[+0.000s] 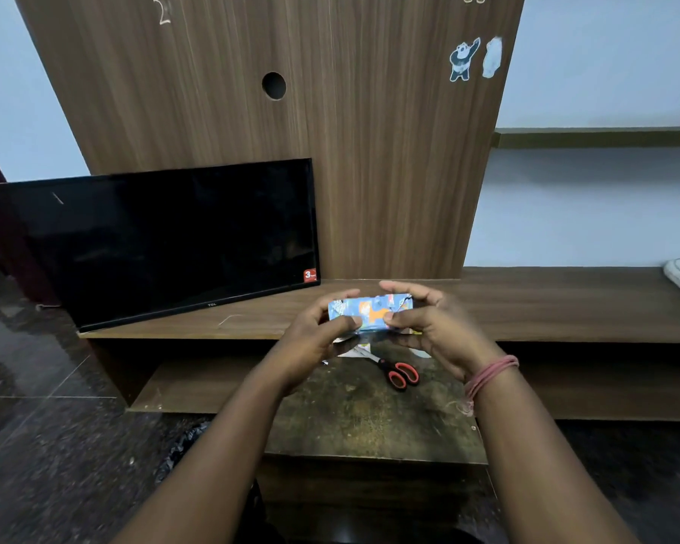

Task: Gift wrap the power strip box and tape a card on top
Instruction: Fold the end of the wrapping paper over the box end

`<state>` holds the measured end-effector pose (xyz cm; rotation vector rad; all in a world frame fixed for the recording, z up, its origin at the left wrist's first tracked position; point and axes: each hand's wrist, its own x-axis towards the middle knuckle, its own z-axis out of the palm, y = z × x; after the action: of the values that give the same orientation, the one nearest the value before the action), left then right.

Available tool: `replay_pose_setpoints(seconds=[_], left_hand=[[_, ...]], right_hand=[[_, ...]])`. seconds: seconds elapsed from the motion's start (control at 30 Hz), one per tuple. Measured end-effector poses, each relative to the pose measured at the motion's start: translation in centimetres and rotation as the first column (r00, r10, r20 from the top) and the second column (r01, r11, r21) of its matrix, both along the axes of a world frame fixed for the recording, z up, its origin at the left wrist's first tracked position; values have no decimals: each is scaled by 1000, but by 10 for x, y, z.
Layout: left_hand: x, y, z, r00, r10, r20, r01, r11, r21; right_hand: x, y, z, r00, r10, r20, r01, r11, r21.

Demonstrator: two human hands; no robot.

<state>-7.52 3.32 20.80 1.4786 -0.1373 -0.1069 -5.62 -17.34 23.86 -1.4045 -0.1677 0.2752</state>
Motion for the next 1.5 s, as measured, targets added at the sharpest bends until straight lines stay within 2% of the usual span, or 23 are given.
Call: replay_pose_setpoints(seconds=[0.1, 0.17, 0.27, 0.37, 0.5, 0.6, 0.7, 0.9, 1.17, 1.3, 1.37, 1.43, 1.5], left_hand=[[-8, 5, -27, 993, 29, 117, -51, 981, 186], [-7, 9, -53, 985, 8, 170, -60, 950, 305], [3, 8, -99, 977, -64, 203, -31, 900, 435], [16, 8, -147, 966, -80, 247, -81, 811, 580], [34, 14, -198, 979, -31, 202, -106, 768, 632], [38, 18, -226, 986, -5, 166, -111, 722, 683], [37, 21, -243, 984, 25, 176, -143, 699, 701], [34, 25, -256, 967, 11, 253, -198, 652, 732], [30, 21, -251, 966, 46, 254, -234, 571, 787], [28, 18, -249, 978, 51, 201, -192, 592, 783], [28, 17, -246, 985, 33, 171, -155, 609, 778], [30, 16, -239, 994, 8, 108, -92, 594, 799], [33, 15, -226, 1000, -3, -16, 15, 571, 820]], right_hand=[[-4, -5, -39, 981, 52, 185, -24, 989, -149], [-12, -6, -70, 963, 41, 266, 27, 969, -247], [-18, 0, -126, 949, -44, 314, 130, 957, -260], [-9, 11, -182, 942, -89, 323, 191, 934, -301], [13, 20, -230, 934, -100, 342, 242, 883, -403], [24, 24, -254, 942, -43, 334, 207, 856, -473], [28, 26, -267, 933, -16, 358, 222, 811, -541], [18, 22, -288, 929, -30, 368, 254, 776, -577], [23, 21, -287, 929, -25, 368, 275, 711, -647], [16, 26, -287, 919, -27, 394, 284, 740, -610], [14, 26, -285, 937, -45, 347, 250, 779, -575], [15, 23, -278, 960, -28, 279, 187, 806, -561], [19, 21, -268, 964, 33, 262, 122, 825, -552]])
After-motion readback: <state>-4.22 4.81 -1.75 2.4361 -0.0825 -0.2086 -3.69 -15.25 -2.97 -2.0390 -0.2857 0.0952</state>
